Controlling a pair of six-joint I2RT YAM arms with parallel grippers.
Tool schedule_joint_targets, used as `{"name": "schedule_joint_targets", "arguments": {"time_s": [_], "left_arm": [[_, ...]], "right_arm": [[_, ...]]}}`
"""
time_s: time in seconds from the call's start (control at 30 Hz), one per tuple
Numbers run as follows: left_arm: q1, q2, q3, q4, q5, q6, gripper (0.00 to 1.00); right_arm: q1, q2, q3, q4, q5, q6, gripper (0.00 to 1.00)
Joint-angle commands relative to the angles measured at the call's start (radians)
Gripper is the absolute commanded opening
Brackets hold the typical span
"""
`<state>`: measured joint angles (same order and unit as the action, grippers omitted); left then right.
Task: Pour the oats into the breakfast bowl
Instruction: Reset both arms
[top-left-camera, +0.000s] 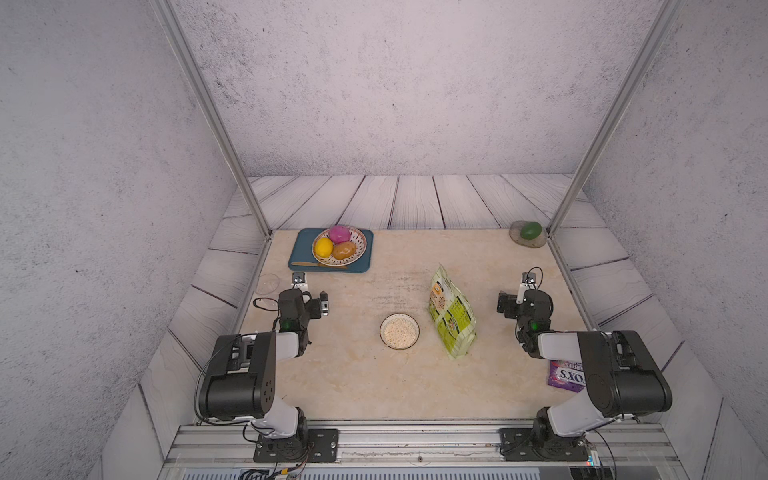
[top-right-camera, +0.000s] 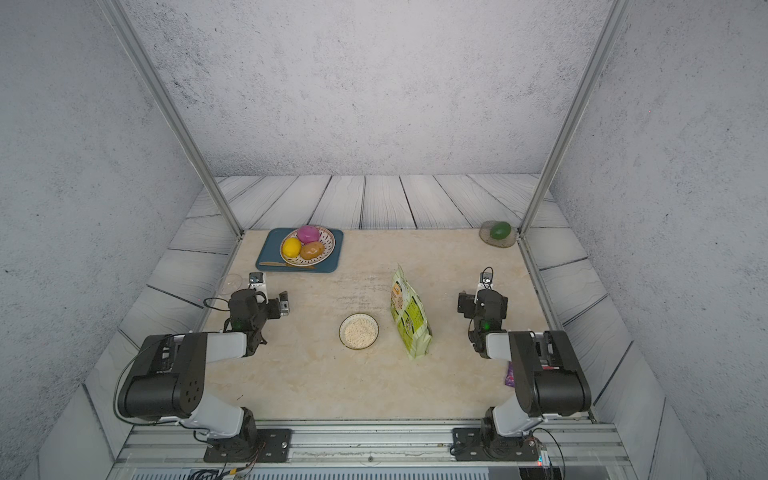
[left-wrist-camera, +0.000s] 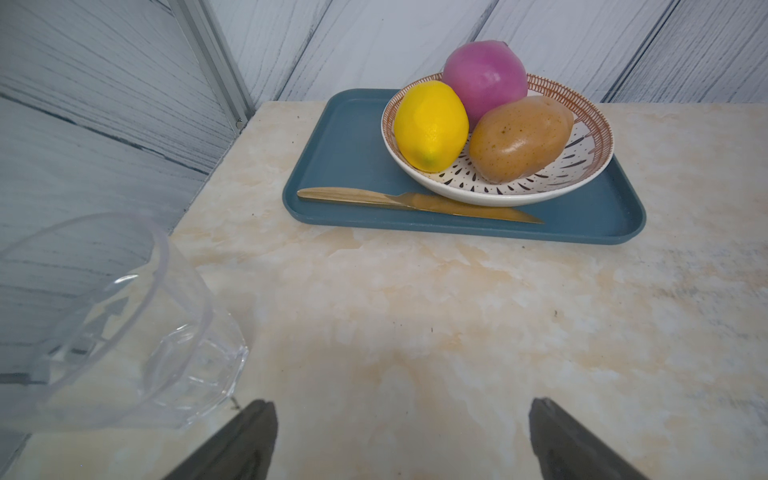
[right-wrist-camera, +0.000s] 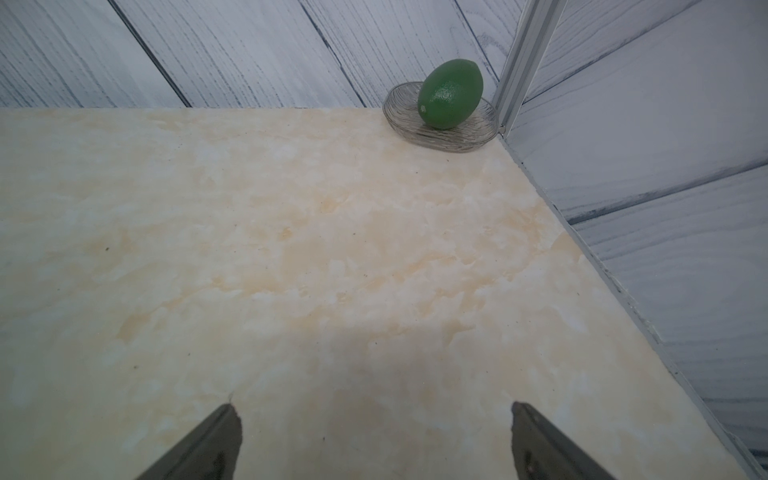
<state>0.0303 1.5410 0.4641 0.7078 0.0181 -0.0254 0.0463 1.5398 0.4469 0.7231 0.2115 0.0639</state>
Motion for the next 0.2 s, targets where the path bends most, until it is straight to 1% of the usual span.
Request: {"name": "schedule_joint_targets", "arguments": {"time_s": [0.0, 0.17], "left_arm": [[-0.004, -0.015, 0.008, 0.023, -0.009, 0.009, 1.0], [-0.005, -0.015, 0.008, 0.021, -0.008, 0.008, 1.0]], "right_arm": [[-0.001, -0.011, 0.009, 0.003, -0.001, 0.007, 0.99], [-0.003, -0.012, 0.007, 0.005, -0.004, 0.007, 0.99]]}}
